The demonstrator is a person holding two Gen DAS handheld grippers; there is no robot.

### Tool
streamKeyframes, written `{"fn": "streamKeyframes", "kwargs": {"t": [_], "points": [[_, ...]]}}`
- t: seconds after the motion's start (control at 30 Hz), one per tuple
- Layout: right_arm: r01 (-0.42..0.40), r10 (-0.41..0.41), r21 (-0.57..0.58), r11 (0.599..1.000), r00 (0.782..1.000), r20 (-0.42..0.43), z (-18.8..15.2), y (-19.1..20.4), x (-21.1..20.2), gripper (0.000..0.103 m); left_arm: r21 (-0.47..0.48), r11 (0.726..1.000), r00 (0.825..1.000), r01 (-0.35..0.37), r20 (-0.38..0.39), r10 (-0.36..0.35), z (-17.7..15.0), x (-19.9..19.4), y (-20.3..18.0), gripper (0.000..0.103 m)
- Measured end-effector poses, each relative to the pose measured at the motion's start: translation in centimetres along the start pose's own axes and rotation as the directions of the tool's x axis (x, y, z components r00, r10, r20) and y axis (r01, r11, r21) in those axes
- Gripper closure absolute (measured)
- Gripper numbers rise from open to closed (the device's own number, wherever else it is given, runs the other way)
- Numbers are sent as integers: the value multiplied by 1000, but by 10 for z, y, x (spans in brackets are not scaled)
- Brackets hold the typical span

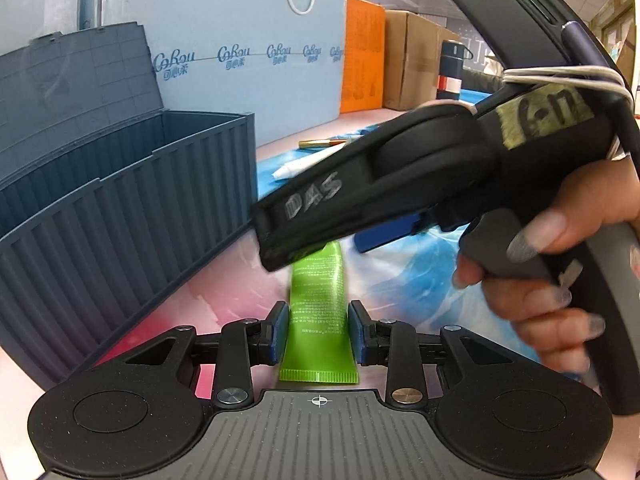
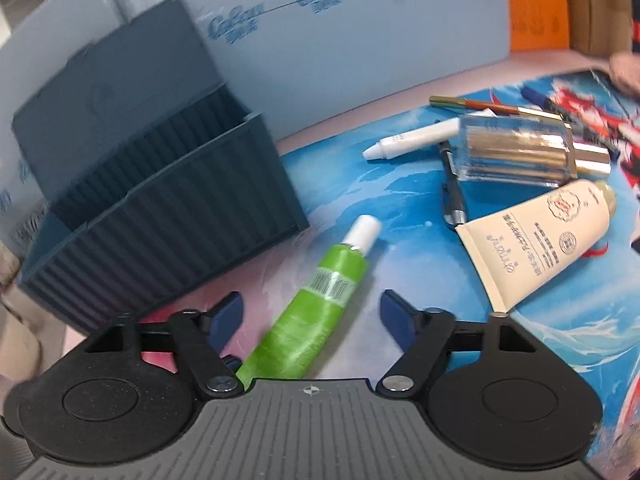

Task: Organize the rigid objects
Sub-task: 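Grasp the green tube with the left gripper while the right gripper grasps it too, then lift the green tube with the right gripper and lower it into the box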

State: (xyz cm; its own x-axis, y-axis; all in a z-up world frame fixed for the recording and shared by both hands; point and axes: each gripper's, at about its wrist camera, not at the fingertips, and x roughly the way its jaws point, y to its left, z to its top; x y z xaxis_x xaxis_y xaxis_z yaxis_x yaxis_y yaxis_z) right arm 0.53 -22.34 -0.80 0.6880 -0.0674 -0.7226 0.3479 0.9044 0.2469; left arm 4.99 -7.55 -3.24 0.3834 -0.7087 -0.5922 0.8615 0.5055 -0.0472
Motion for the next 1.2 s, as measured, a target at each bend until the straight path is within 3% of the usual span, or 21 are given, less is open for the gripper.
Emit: {"fn": "streamKeyframes", "kwargs": {"t": [0.2,0.37,0.47,0.63,0.73,0.8,0.87,0.93,1.07,1.2], "points": [[53,-53,5,999,999,7,-2,3,-1,65,-36,999,1000,28,6,-28,-1,-2,4,73],[41,-41,44,998,999,-12,3,1,-3,77,-86,994,998,63,17,-62,-1,-4,9,72],[-4,6,130,992,1000,-16,8,-10,-5,83,-163,982,995,99,27,-96,-2,-5,21,72],[-110,130,289,951,990,-49,12,-29,-8,87,-324,930,985,174,48,-168,-5,-4,42,73],[-152,198,363,919,976,-93,9,-35,-3,77,-435,869,971,235,62,-231,-9,-2,56,73],[-174,229,393,903,968,-99,7,-38,1,76,-474,841,964,259,72,-257,-8,1,63,73],[-185,240,407,894,967,-86,6,-38,3,77,-472,844,965,255,70,-252,-7,2,63,73],[-178,227,399,899,971,-77,6,-37,4,89,-465,849,966,251,68,-248,-8,0,61,73],[-211,248,398,893,968,-43,5,-40,2,92,-456,853,966,253,77,-245,-8,-4,61,73],[-287,280,328,900,958,68,5,-36,-29,93,-363,895,966,259,104,-237,7,-19,52,72]]}}
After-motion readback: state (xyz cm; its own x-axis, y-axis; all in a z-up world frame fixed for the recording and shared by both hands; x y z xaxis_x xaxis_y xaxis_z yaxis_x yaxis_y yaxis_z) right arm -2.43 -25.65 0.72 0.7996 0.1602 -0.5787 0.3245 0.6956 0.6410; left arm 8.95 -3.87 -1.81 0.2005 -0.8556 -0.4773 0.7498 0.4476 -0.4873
